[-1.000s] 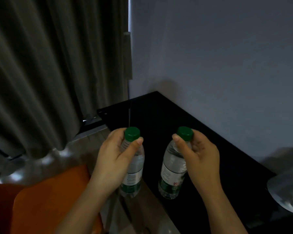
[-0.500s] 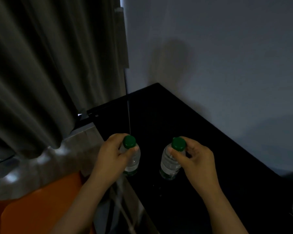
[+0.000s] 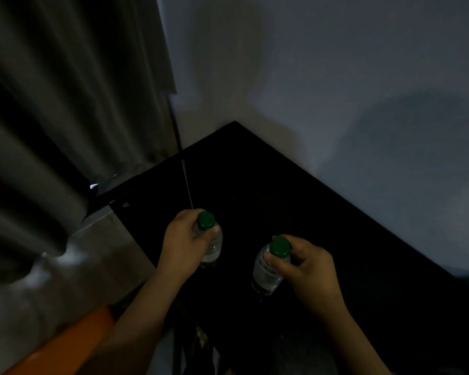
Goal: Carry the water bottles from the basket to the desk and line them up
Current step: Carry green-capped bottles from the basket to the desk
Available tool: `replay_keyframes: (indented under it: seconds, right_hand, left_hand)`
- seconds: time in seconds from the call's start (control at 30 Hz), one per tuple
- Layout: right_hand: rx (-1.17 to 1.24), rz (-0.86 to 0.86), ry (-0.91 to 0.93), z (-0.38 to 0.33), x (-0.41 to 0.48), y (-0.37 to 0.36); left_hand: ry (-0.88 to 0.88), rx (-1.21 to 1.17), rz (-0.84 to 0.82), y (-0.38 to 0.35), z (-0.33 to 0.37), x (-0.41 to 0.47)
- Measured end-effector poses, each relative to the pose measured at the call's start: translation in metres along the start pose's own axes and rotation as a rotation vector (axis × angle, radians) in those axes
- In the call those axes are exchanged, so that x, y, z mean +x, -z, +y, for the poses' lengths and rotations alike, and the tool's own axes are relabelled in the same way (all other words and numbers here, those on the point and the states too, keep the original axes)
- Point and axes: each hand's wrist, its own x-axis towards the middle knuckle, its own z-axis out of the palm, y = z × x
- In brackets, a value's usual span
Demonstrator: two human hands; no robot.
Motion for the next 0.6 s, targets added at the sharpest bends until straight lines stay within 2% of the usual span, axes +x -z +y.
replay_keyframes:
  seconds: [0.2, 0.4, 0.5, 0.6]
  right_hand:
    - [-0.02, 0.033, 0.098, 0.01, 0.032, -0.012]
    - [0.075, 0.027, 0.027, 0.017, 0.055, -0.019]
    - [0.023, 0.033, 0.011, 0.021, 0.068, -0.022]
    - [-0.074, 0.011, 0.061, 0.021, 0.083, -0.027]
  left_hand:
    - [-0.021, -0.028, -0.003, -0.005, -0.034, 0.047]
    - [-0.051, -0.092, -0.026, -0.006, -0.047, 0.067]
    - [-0.049, -0.083, -0.012, -0.006, -0.049, 0.074]
    - [-0.018, -0.089, -0.068, -0.001, -0.051, 0.083]
